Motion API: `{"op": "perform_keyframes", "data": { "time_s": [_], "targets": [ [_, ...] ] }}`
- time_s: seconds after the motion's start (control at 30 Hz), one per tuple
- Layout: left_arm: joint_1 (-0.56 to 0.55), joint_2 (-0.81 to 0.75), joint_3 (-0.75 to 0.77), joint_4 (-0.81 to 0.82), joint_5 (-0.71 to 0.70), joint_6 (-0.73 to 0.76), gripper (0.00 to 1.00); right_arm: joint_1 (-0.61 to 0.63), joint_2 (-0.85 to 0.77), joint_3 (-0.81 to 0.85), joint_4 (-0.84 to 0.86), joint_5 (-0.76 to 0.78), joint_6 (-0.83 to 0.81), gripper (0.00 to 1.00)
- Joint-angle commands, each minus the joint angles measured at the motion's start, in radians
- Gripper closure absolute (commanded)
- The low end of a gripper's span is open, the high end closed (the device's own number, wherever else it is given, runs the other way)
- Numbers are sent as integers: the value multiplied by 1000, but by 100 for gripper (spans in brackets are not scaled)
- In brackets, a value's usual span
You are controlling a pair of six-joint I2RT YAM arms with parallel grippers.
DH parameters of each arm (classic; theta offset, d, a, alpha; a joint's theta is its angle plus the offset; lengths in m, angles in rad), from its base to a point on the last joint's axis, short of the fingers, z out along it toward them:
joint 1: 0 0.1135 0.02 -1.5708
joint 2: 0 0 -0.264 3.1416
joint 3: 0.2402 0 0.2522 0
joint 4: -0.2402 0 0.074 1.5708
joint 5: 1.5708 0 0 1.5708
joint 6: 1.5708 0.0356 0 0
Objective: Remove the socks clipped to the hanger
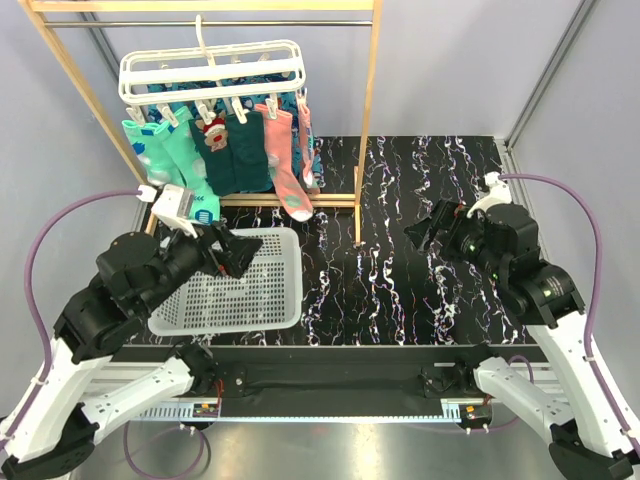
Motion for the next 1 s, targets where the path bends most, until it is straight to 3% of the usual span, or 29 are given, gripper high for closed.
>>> {"op": "perform_keyframes", "data": {
  "time_s": [0.0,0.17,0.43,0.67,0.8,0.97],
  "targets": [
    [0,-47,-22,36,29,46,1,4,-23,-39,53,133,-56,0],
    [0,-66,-60,55,24,44,1,6,-8,-4,27,234,-87,0],
    [-1,-89,-140,182,12,41,1,4,136,67,214,129,-63,0],
    [2,-31,-126,216,7,-28,1,6,367,179,448,-17,-147,9],
    [10,23,-117,205,-11,-22,1,4,547,248,537,-108,-152,27],
    [95,97,-120,236,79,-68,1,40,673,300,651,-94,-156,34]
  ]
}}
